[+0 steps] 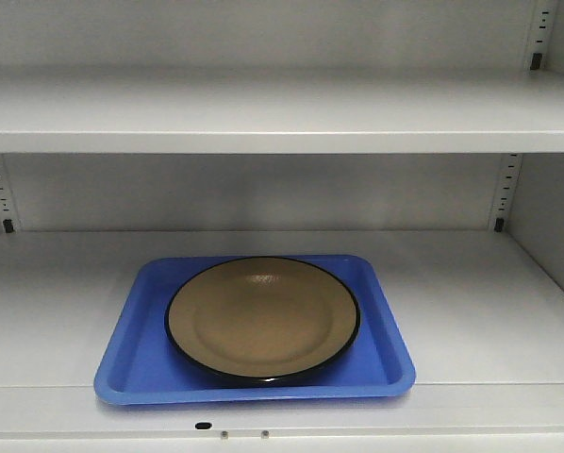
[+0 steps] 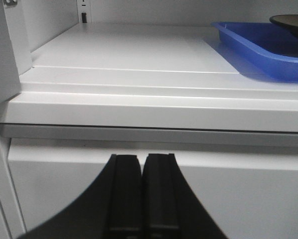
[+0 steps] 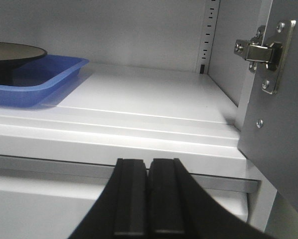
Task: Place disk in tray to left cabinet
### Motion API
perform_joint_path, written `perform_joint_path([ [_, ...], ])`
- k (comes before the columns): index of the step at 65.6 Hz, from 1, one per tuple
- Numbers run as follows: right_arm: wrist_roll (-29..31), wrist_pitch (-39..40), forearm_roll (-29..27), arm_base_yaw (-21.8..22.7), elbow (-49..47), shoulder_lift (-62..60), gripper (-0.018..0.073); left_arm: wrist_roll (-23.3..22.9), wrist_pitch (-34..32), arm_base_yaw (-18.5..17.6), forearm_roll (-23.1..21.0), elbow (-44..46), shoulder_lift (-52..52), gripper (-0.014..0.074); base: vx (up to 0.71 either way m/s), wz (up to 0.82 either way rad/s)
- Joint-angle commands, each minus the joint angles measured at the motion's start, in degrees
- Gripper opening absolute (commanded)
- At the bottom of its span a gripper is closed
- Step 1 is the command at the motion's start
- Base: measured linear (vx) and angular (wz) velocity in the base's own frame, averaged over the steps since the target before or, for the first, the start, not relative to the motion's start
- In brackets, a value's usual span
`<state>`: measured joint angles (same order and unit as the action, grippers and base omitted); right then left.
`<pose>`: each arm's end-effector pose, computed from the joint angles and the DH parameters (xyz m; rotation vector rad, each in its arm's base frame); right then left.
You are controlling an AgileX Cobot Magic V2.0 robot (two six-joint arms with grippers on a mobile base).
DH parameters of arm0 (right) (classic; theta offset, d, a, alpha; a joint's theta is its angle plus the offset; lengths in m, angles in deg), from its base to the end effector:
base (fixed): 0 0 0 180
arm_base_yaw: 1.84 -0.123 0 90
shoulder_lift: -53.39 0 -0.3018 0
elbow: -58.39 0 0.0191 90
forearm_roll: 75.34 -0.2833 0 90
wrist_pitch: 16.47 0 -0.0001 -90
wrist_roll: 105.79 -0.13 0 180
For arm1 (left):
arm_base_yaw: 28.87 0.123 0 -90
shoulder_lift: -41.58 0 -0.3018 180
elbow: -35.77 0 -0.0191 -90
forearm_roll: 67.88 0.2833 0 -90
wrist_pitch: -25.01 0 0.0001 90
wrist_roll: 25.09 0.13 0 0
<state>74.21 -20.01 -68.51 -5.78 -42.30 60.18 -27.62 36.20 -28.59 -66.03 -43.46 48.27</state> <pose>0.1115 0.0067 0.1978 -0.1409 1.5579 -0.0453 0.1105 0.0014 0.1812 -0.0194 1.6947 -0.0004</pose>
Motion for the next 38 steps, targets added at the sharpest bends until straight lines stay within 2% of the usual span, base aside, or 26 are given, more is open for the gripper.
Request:
perform_joint_path([
  [1,0.31,4.64,0.24,0.0,1.24,-0.66,-0.0008,-0.13,-4.52,0.05,0.04,-1.09,-0.32,-0.0006,0.0,0.0],
  [38,0.31,4.38,0.24,0.0,1.24,-0.66,-0.0008,-0.13,-4.52,0.05,0.04,-1.09,-0.32,-0.0006,0.0,0.0],
])
